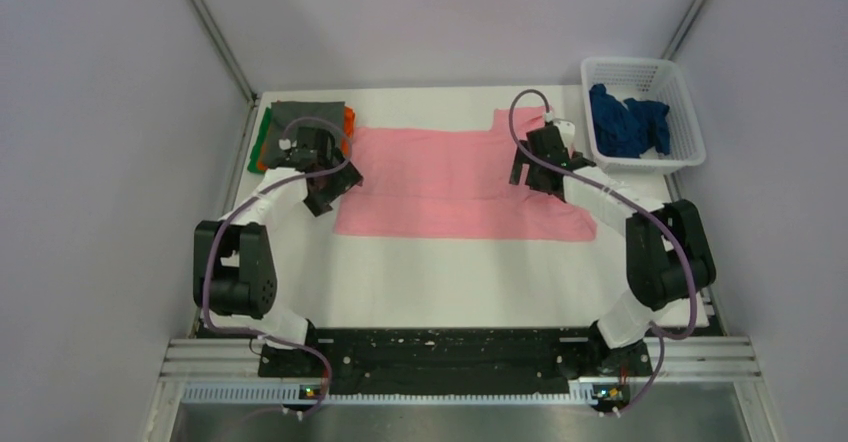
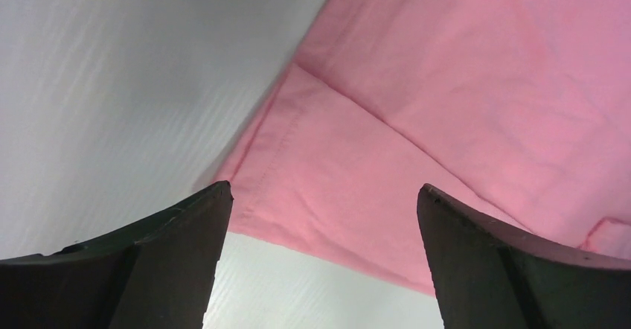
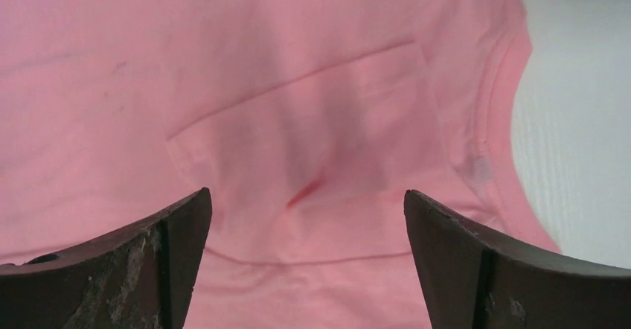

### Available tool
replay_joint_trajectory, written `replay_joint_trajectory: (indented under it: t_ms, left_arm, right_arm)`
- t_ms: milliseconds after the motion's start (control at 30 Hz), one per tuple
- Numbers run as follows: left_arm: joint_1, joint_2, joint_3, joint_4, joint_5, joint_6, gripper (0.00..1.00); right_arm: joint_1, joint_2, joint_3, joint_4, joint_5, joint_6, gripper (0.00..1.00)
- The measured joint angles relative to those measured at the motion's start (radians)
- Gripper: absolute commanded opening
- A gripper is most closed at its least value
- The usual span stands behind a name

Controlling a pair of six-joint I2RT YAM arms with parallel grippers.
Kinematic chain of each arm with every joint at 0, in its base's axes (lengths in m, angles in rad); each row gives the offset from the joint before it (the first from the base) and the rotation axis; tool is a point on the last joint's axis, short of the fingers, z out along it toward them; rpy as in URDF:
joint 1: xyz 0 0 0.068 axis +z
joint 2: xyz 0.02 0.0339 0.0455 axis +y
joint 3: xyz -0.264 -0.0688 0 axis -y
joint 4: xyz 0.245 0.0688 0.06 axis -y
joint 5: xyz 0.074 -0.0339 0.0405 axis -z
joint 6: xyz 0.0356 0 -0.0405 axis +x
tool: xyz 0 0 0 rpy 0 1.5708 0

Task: Fold and stack the t-shirts
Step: Fold the flattened tshirt in 1/3 of the way

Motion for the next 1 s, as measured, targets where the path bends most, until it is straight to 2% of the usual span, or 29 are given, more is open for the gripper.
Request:
replay_joint_trajectory:
  t_ms: [133,300,467,600,800,1000]
  left_arm:
    - [-0.002,0.005,-0.015,0.040,0.097,0.000,0.99]
    - [-0.014,0.095,-0.015,0.099,0.200,0.000,0.99]
    - [-0.023,0.161,-0.011,0.128,0.239,0.001,0.99]
    - [-0.022,0.161,-0.023,0.149,0.246,0.000,0.99]
    - [-0.024,0.033,-0.198,0.257,0.253,-0.006,0.99]
    - [-0.062,-0.275,-0.496,0.276,0.249,-0.064,0.99]
  right_arm:
    - [0.000,-0.046,-0.092,0.040,-0.100,0.010,0.99]
    - [0.000,0.003,-0.102,0.071,-0.164,0.018,0.99]
    - [0.000,0.080,-0.101,0.103,-0.180,0.014,0.95]
    - [0.000,0.064,-0.127,0.129,-0.196,0.013,0.95]
    - [0.001,-0.137,-0.338,0.129,-0.231,0.050,0.95]
    - [0.060,-0.330,-0.488,0.049,-0.251,0.104,0.95]
